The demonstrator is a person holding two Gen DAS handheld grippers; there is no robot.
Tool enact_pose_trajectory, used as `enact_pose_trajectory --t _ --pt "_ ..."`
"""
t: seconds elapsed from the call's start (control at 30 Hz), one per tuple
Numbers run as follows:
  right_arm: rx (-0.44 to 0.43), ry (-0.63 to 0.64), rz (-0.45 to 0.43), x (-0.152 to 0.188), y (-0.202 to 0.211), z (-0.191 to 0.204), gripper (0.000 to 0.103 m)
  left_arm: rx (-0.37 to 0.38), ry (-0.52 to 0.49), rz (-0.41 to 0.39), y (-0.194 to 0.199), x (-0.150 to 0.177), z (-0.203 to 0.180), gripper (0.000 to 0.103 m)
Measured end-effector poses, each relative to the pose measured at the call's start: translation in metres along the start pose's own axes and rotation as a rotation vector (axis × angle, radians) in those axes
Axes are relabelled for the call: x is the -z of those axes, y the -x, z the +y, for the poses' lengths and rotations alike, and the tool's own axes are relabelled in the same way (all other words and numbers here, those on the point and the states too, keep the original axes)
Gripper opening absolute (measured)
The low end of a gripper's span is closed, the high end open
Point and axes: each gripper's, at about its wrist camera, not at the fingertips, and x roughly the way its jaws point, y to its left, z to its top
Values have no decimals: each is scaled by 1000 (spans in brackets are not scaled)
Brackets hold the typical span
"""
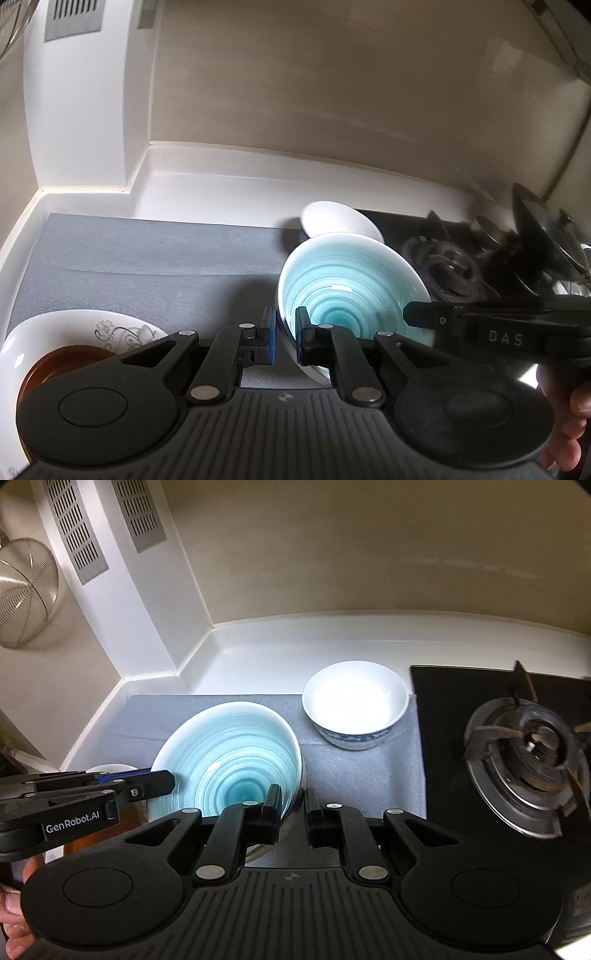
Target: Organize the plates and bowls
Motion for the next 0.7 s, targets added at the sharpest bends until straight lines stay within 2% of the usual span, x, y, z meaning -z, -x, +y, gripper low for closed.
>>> enact_pose_trajectory --t 0.37,0.7 --pt "44 -49 24 41 38 -12 13 67 -26 50 16 29 -26 10" --pt "52 -71 83 75 49 -18 13 63 -40 139 18 58 -37 11"
